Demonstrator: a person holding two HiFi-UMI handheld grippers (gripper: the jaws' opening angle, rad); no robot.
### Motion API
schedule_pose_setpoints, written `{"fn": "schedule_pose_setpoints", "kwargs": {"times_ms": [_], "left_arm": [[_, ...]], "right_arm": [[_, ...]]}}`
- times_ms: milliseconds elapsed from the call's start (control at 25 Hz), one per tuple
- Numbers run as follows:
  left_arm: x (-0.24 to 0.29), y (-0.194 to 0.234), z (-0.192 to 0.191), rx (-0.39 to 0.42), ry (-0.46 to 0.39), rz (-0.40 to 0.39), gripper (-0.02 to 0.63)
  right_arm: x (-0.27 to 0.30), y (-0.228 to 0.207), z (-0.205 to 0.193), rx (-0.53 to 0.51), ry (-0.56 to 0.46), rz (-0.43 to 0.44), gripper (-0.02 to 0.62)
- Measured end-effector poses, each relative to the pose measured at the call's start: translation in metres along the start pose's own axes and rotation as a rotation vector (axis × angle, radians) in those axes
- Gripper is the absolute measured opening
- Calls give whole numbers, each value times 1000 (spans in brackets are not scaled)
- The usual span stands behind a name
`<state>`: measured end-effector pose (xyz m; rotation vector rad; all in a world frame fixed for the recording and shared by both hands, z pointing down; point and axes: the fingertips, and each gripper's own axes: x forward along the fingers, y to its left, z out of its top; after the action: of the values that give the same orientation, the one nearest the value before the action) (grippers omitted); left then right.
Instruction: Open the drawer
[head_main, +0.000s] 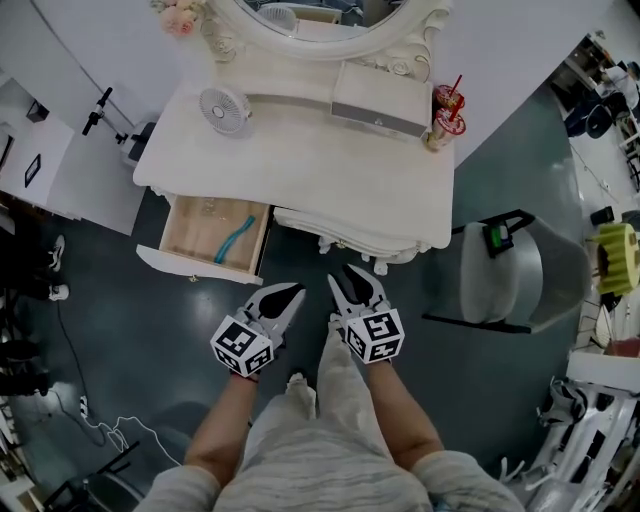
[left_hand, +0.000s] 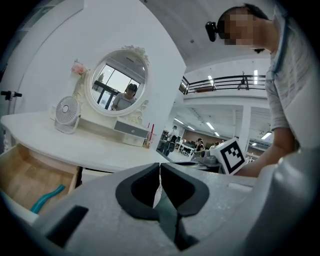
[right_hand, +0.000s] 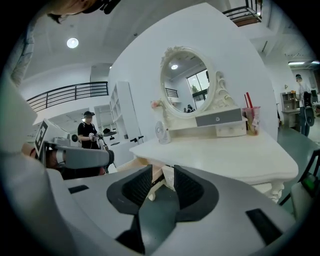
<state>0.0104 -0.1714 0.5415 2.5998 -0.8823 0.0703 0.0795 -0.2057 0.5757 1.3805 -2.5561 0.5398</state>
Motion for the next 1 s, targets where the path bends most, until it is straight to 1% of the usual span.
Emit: {"fn": "schedule_pose_setpoints", "kwargs": {"times_ms": [280, 480, 800, 1000], "left_arm": [[16, 17, -28, -28, 37, 20, 15], [26, 30, -42, -42, 56, 36, 15], [39, 50, -56, -63, 74, 50, 15], [43, 51, -66, -83, 84, 51, 15]], "right_arm": [[30, -35, -37, 38, 71, -99, 106], [50, -55, -63, 68, 121, -138, 120], [81, -86, -100, 78, 223, -219, 129], [94, -101, -120, 130, 275, -261, 129]]}}
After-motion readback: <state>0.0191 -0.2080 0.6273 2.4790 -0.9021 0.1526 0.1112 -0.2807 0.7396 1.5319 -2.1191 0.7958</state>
